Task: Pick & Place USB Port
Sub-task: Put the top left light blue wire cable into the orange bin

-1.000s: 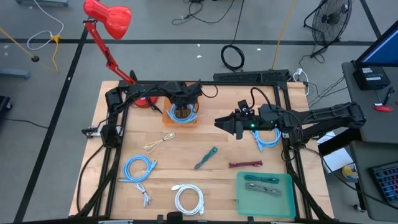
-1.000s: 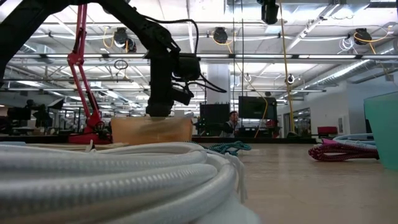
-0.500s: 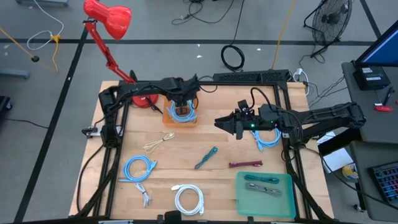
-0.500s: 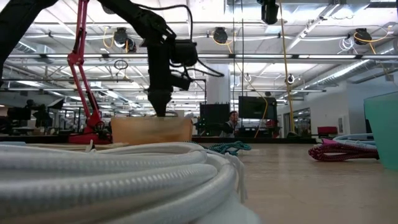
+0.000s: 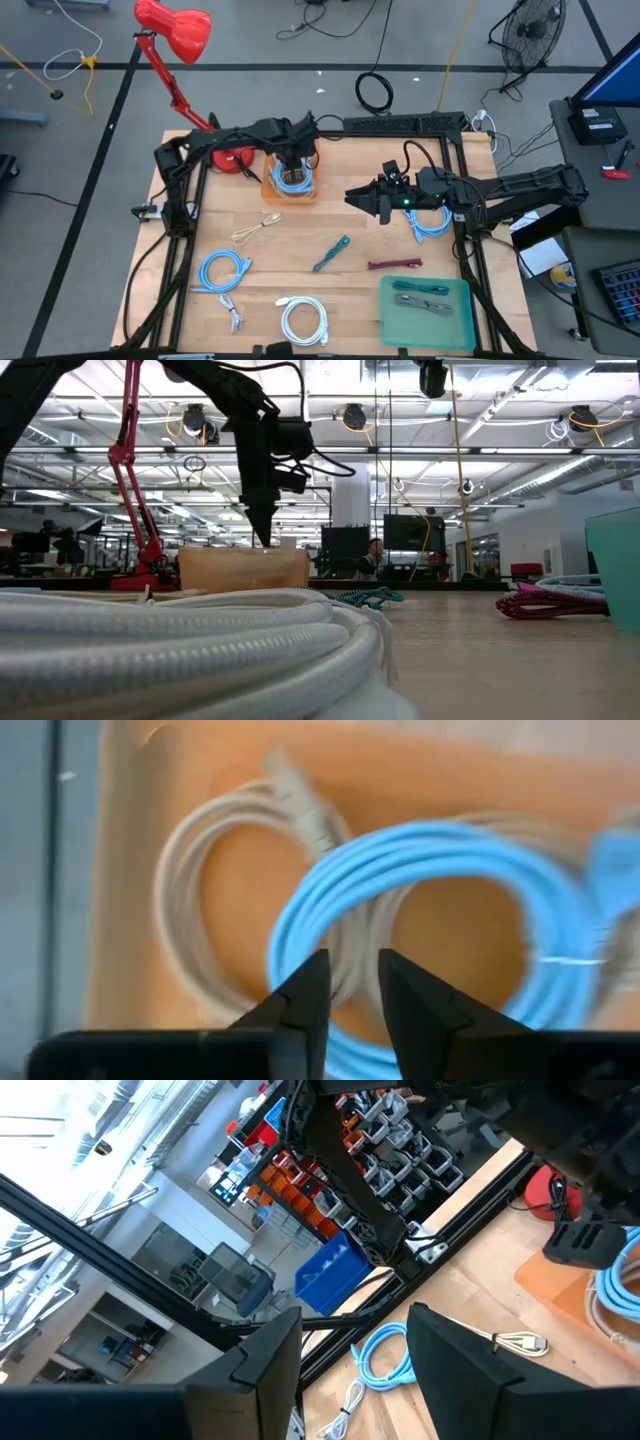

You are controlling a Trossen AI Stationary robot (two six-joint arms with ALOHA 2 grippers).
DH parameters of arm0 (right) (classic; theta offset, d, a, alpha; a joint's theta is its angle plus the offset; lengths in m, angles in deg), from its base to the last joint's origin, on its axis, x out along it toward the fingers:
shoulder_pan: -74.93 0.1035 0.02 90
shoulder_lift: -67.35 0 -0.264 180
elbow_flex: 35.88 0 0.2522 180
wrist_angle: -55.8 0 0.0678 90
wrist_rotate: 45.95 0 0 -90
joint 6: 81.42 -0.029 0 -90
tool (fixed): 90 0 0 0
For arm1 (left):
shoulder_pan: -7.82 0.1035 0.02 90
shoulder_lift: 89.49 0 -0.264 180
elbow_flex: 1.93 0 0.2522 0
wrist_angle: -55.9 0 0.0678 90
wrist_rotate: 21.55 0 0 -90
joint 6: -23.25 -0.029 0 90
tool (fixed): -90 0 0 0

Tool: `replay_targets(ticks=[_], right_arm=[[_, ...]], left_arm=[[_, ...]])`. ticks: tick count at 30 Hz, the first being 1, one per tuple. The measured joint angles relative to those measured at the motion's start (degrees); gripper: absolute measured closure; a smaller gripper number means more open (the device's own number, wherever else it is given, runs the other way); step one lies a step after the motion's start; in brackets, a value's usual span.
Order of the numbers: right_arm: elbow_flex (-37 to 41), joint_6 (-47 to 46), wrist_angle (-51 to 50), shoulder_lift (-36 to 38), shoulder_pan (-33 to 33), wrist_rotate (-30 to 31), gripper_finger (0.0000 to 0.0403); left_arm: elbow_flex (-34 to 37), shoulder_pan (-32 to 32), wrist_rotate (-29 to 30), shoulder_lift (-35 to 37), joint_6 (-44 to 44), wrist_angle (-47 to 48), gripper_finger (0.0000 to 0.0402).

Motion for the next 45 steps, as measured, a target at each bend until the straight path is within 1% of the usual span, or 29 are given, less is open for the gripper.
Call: replay_targets(ticks=[2, 6, 7, 11, 18, 23, 27, 30, 33, 41, 45], right_arm=[[0.00, 0.00, 0.00, 0.00, 0.00, 0.01, 0.0232], [0.00, 0.00, 0.00, 0.00, 0.00, 0.00, 0.0232], [0.00, 0.00, 0.00, 0.00, 0.00, 0.00, 0.0232], [0.00, 0.35, 0.00, 0.00, 0.00, 0.01, 0.0232], [0.00, 0.55, -0.01, 0.00, 0.00, 0.01, 0.0232], [0.00, 0.63, -0.02, 0.00, 0.00, 0.01, 0.0232], [0.00, 0.65, -0.02, 0.00, 0.00, 0.01, 0.0232], [0.00, 0.66, -0.04, 0.00, 0.00, 0.01, 0.0232], [0.00, 0.66, -0.11, 0.00, -0.01, 0.01, 0.0232], [0.00, 0.90, -0.31, 0.00, -0.02, 0.20, 0.0232], [0.00, 0.90, -0.31, 0.00, -0.02, 0.25, 0.0232]], left_arm=[[-0.02, 0.44, -3.59, 0.12, 0.62, -0.33, 0.0332], [1.31, 0.93, -5.18, 0.12, 1.74, -0.12, 0.0386], [1.94, 1.05, -5.52, 0.12, 1.65, -0.15, 0.0393], [4.90, 1.53, -6.02, 0.12, 1.59, -1.45, 0.0397], [10.77, 1.53, -9.37, 0.10, 1.68, -2.82, 0.0400], [13.00, 0.43, -9.77, 0.10, 1.69, -5.56, 0.0400], [12.98, -0.89, -10.72, 0.10, 1.72, -8.44, 0.0401], [12.85, -1.63, -12.50, -0.25, 1.96, -9.43, 0.0401], [12.71, -1.76, -15.26, -0.88, 1.97, -7.49, 0.0401], [12.71, -1.58, -17.46, -1.72, 3.34, -6.03, 0.0401], [12.24, -1.47, -20.04, -1.73, 4.44, -5.58, 0.0401]])
